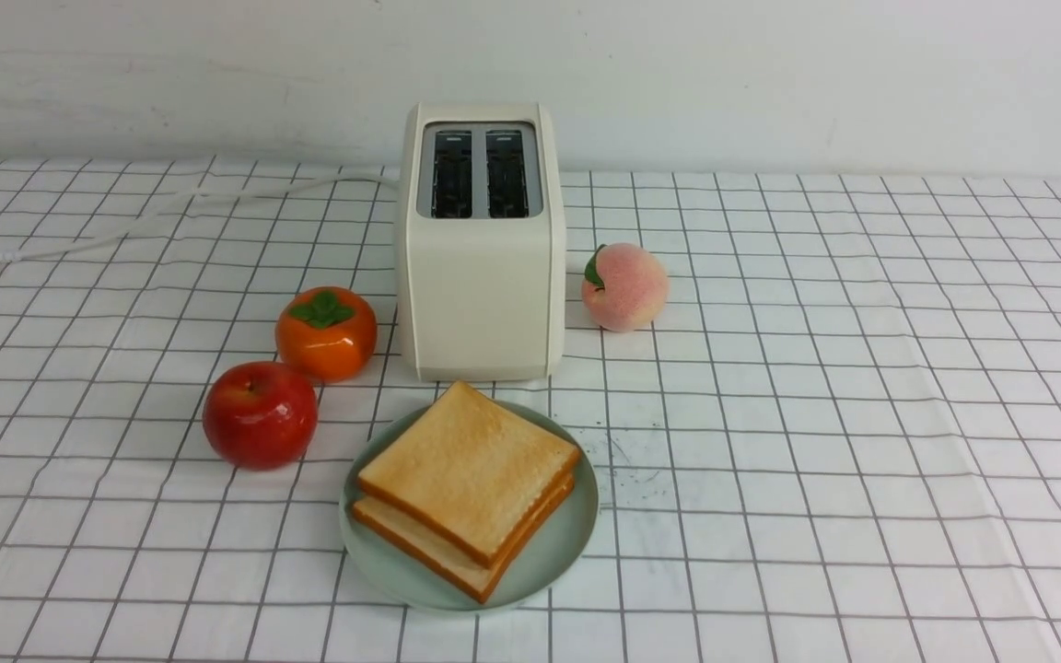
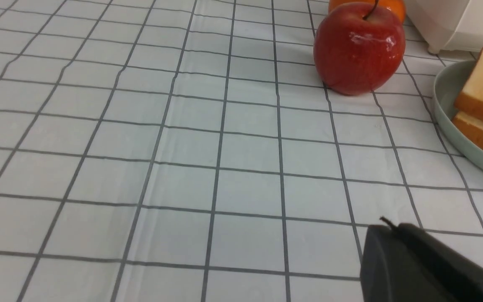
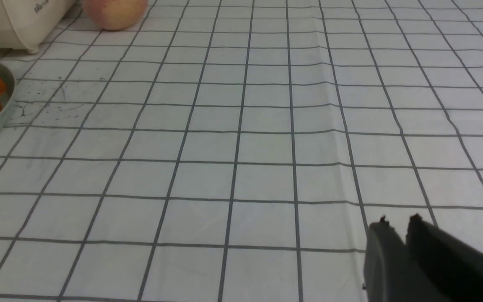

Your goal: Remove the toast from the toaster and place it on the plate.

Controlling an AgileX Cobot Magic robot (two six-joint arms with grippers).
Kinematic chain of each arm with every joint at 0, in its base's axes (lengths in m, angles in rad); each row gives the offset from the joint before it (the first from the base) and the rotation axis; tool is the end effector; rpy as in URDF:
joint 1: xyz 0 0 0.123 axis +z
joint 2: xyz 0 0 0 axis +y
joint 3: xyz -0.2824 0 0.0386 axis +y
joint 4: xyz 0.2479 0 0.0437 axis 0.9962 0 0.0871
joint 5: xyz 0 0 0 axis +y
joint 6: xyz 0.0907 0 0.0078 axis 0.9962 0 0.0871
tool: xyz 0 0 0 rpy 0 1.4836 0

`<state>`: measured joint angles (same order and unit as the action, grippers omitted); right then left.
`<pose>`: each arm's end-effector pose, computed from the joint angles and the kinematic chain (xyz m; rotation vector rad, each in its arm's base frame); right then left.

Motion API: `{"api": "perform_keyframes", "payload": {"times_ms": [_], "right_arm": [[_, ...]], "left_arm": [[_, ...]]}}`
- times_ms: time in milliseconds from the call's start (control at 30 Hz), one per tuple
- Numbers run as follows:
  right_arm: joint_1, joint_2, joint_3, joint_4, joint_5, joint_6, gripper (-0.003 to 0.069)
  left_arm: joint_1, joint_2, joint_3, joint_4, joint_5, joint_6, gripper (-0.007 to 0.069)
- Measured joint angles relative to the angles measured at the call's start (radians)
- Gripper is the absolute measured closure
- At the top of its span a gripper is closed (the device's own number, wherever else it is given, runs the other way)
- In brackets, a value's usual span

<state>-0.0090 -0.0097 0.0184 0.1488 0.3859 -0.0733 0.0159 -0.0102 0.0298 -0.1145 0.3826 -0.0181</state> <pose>0.0523 0.0046 0.1731 0.0306 1.8746 0.0907 0.0525 -0.0031 0.1694 -0.1029 1.8820 -0.1145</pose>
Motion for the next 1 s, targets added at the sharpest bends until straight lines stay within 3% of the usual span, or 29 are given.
{"api": "perform_keyframes", "payload": {"times_ms": [1000], "right_arm": [[0.000, 0.000, 0.000, 0.000, 0.001, 0.000, 0.0546]], "left_arm": [[0.000, 0.000, 0.000, 0.000, 0.003, -0.003, 0.0629]]}}
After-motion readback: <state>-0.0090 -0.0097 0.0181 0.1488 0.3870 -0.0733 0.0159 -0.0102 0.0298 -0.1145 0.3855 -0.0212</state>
